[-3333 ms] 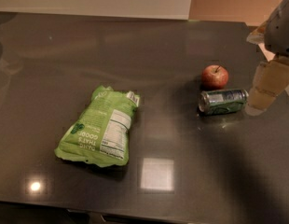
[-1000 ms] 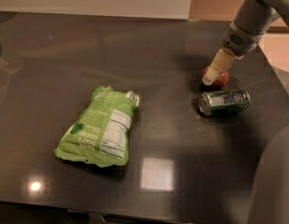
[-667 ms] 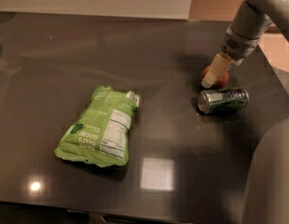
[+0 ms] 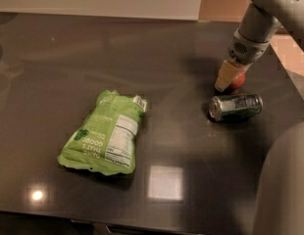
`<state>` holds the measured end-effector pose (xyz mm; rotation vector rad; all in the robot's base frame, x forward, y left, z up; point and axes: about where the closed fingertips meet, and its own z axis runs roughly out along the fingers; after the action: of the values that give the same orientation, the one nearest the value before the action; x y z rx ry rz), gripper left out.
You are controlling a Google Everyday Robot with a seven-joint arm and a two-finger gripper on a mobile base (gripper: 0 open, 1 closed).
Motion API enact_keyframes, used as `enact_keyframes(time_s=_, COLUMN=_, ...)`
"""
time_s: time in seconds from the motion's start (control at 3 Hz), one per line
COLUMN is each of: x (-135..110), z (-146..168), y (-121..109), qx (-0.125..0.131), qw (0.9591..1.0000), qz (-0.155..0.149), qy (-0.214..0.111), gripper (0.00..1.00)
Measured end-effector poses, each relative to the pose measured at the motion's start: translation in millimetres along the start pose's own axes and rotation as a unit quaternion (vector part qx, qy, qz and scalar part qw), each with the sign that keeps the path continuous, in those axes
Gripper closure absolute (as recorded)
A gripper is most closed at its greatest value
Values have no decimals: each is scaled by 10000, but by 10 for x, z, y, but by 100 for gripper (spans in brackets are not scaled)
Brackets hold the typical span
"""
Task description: Move apple near green rice chip bag
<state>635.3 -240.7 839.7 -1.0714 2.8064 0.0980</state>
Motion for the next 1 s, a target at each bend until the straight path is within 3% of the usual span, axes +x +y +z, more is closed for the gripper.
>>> enact_keyframes(time_s=0.33, x=-66, z=-96, y=138, qx=-97, qw=9996, qz=-209, qy=-147, gripper=72)
enact_keyframes(time_s=0.67, x=-154, z=-258, y=421, qx=-330, qw=9967, qz=-626, qy=-408, gripper=95)
enact_keyframes(time_s=1.0, x=-228, z=-371, y=890, qx=-726, qw=9873, qz=-1271, qy=-619, gripper=100)
